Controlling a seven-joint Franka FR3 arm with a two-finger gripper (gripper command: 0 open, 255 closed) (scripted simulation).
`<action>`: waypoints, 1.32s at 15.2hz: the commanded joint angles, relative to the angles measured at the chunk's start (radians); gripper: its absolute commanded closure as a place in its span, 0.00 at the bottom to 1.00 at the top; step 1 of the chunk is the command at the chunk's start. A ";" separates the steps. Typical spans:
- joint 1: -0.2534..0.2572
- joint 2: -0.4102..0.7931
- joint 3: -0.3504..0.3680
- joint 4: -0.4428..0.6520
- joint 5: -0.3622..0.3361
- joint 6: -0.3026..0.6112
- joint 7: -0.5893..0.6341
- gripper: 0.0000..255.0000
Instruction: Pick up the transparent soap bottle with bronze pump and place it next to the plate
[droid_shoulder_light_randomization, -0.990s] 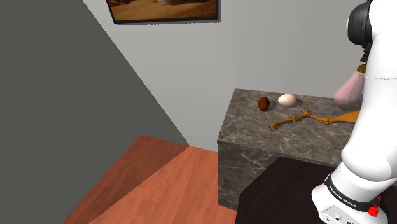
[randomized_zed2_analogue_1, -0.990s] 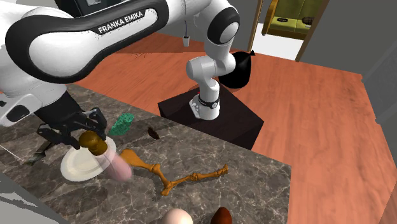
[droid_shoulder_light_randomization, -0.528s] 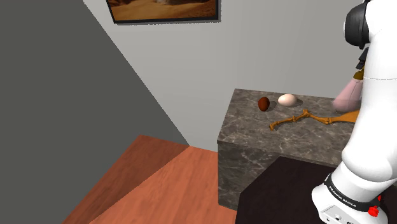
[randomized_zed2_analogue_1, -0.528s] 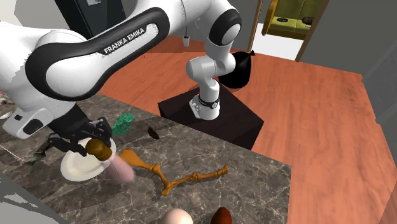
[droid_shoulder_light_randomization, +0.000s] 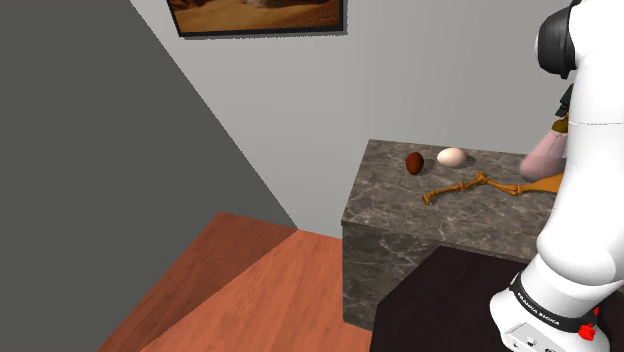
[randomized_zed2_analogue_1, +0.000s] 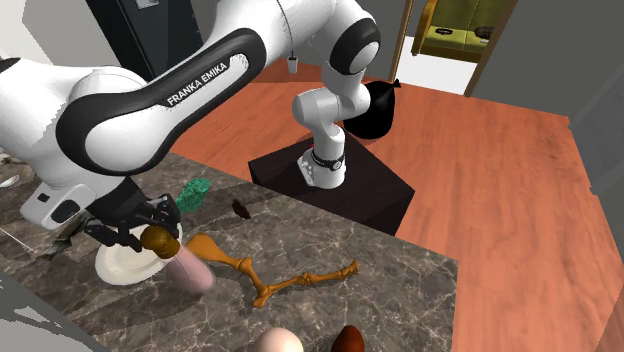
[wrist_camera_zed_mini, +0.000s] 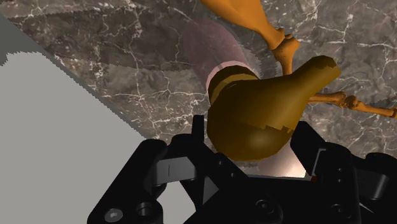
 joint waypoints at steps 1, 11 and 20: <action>0.000 0.000 0.000 -0.001 0.000 0.001 0.000 1.00; -0.012 -0.010 -0.009 0.059 -0.015 -0.059 0.012 0.00; -0.032 -0.014 -0.011 0.119 -0.023 -0.116 0.020 0.00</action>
